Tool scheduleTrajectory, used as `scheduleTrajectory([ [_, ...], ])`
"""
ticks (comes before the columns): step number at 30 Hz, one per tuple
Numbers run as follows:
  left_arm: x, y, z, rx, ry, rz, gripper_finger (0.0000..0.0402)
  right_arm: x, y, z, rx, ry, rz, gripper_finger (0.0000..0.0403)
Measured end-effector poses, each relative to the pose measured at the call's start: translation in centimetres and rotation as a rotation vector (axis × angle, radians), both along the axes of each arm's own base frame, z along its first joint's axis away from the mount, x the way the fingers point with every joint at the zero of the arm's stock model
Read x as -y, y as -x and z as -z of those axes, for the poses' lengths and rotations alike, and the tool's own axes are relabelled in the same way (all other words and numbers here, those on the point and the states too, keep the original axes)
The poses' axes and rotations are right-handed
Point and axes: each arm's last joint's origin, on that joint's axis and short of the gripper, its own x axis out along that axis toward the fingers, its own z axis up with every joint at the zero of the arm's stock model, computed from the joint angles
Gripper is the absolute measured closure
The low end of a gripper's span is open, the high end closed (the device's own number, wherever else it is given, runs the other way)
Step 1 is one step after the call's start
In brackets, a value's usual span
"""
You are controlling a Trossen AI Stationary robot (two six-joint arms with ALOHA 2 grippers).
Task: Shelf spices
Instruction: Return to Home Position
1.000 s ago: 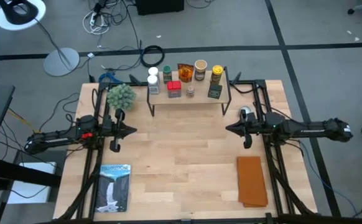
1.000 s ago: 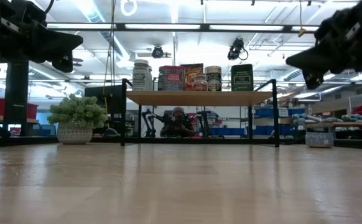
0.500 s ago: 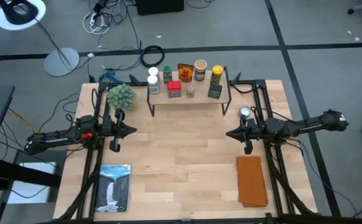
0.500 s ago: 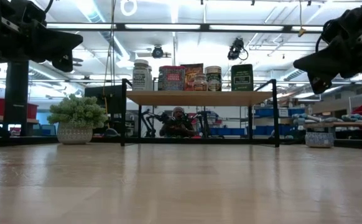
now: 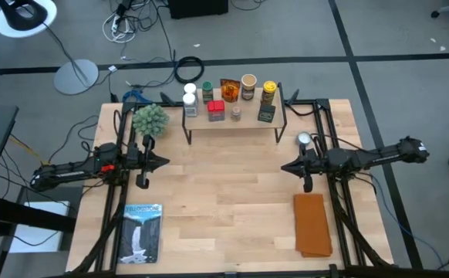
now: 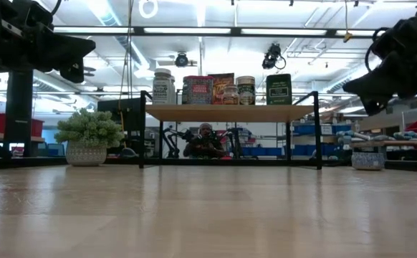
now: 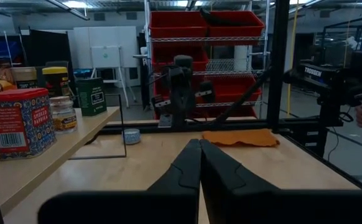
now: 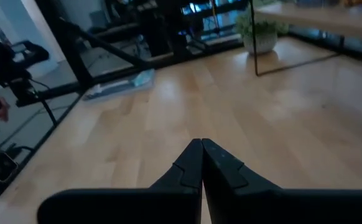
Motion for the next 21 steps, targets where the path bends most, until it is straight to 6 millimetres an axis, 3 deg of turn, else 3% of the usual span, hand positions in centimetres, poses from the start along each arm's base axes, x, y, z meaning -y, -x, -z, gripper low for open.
scheduleTrajectory([
  [12,0.0,0.0,0.0,0.000,0.000,0.000,0.0390,0.1,1.1,-1.5,0.185,0.047,-0.057,0.0394],
  [21,0.0,0.0,0.0,0.000,0.000,0.000,0.0390,0.4,1.1,-1.5,0.184,0.013,-0.018,0.0394],
])
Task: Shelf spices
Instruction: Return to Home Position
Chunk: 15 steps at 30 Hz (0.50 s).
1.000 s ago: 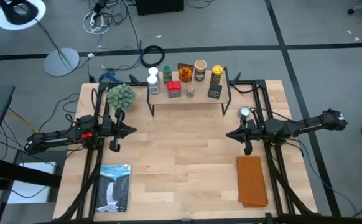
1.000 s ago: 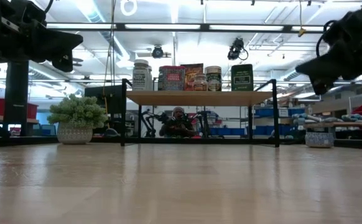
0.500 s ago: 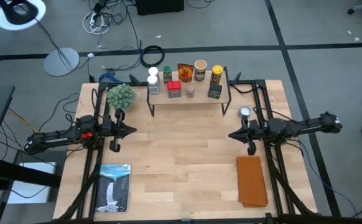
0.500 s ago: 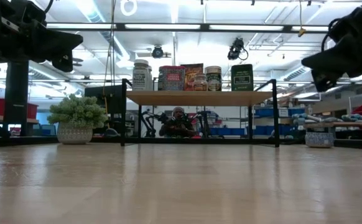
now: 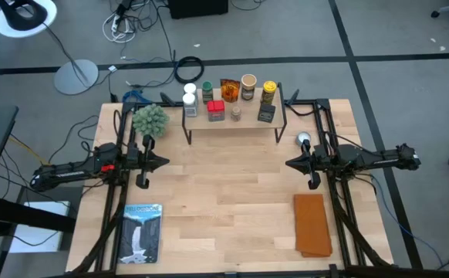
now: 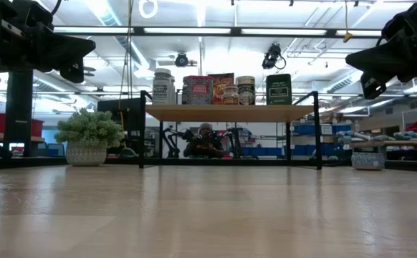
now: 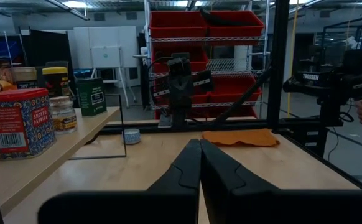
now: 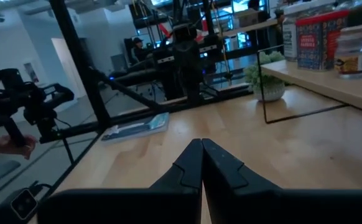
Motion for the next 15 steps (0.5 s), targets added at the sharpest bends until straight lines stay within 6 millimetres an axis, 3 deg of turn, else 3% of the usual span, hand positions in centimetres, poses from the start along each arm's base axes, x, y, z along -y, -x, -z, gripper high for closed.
scheduleTrajectory([
  [15,0.00,0.00,0.00,0.000,0.000,0.000,0.0390,-0.07,-0.63,0.89,-0.110,0.241,-0.023,0.0394],
])
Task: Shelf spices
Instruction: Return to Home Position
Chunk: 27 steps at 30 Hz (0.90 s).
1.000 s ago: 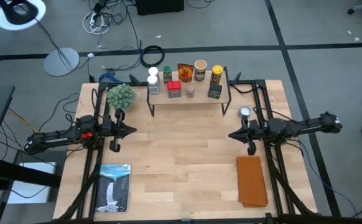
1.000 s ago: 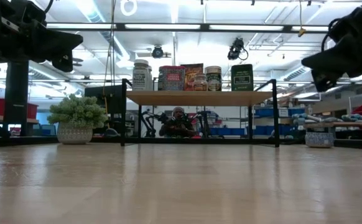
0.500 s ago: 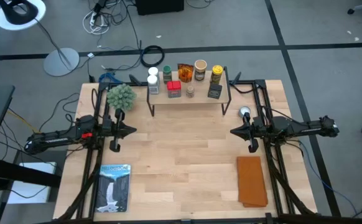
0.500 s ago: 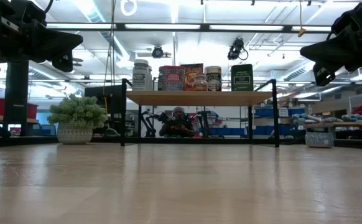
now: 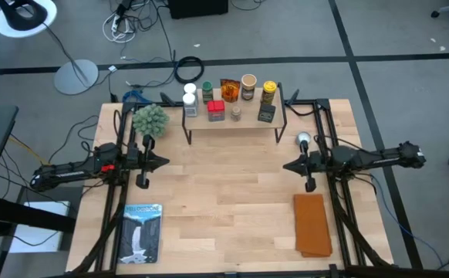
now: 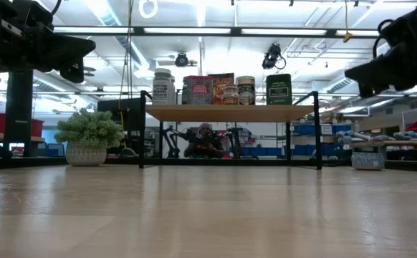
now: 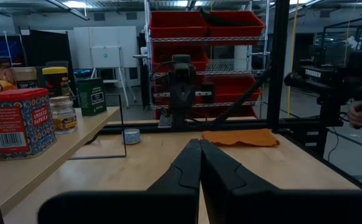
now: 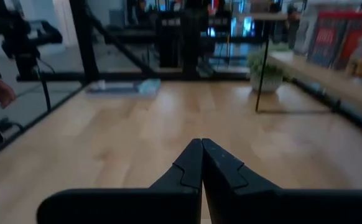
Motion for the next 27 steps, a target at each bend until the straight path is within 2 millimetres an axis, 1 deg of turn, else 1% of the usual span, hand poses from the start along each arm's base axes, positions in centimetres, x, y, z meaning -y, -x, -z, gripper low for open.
scheduleTrajectory([
  [9,0.0,0.0,0.0,0.000,0.000,0.000,0.0390,-0.1,-0.9,1.6,-0.182,-0.085,0.017,0.0394],
  [14,0.0,0.0,0.0,0.000,0.000,0.000,0.0390,-0.1,-1.2,2.3,-0.255,-0.080,0.021,0.0394],
  [27,0.0,0.0,0.0,0.000,0.000,0.000,0.0390,-0.1,-1.3,2.6,-0.280,-0.077,0.025,0.0394],
])
